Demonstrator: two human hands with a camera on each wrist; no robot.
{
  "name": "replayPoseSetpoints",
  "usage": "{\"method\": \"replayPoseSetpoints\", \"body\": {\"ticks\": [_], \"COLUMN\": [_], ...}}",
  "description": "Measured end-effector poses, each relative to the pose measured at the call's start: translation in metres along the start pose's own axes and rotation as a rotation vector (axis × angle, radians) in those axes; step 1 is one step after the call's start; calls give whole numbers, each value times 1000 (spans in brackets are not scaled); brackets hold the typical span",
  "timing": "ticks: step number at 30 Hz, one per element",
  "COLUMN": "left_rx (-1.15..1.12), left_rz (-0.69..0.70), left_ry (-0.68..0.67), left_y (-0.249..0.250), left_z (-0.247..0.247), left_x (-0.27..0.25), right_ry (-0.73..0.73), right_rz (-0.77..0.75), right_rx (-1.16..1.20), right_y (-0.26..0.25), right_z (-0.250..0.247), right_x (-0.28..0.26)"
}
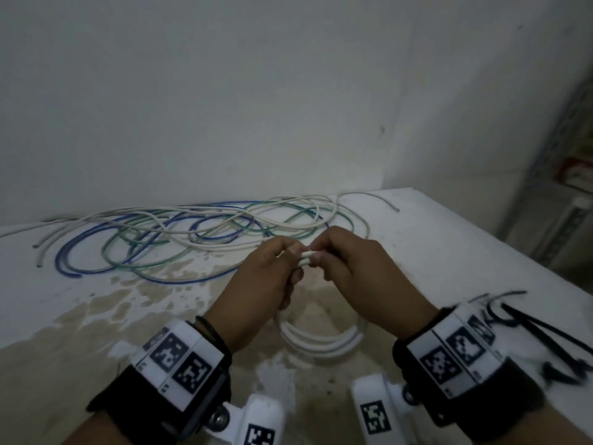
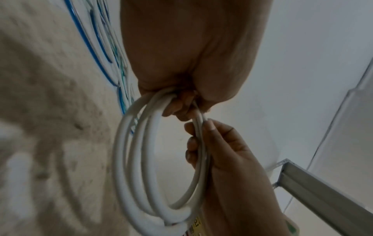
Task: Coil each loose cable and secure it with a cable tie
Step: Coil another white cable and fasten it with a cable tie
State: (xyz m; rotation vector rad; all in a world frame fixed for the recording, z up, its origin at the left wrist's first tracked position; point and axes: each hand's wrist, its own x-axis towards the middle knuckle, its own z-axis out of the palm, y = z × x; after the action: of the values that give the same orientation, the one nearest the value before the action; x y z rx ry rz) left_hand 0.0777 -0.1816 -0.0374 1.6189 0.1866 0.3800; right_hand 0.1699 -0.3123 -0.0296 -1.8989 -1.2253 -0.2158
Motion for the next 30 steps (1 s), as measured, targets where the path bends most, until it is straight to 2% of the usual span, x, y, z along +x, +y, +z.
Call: {"method": "replayPoseSetpoints", "body": {"ticks": [2, 5, 9, 12, 15, 20, 25, 30], "left_rx": [-30, -67, -120, -224, -336, -433, -474, -507], "left_rz": [-5, -49, -113, -166, -197, -204, -199, -202], "left_ry": [30, 39, 22, 30, 60, 94, 105, 104], "left_y": [-7, -16, -28, -33, -34, -39, -42, -45], "left_z": [11, 24, 36, 36, 33, 29, 29, 25], "left_x": [0, 0, -2, -2, -2, -2, -4, -5], "right_ry": [29, -12, -129, -43, 34, -115, -378, -408], "right_rz": [117, 296, 362, 371, 469, 697, 787, 877], "right_rx": [42, 103, 74, -92, -187, -382, -584, -676], "right_y": [4, 10, 13, 19, 28, 38, 49, 66], "right_z": [-5, -14, -31, -60, -99, -134, -118, -104], "right_x": [-3, -8, -18, -24, -35, -55, -67, -64]}}
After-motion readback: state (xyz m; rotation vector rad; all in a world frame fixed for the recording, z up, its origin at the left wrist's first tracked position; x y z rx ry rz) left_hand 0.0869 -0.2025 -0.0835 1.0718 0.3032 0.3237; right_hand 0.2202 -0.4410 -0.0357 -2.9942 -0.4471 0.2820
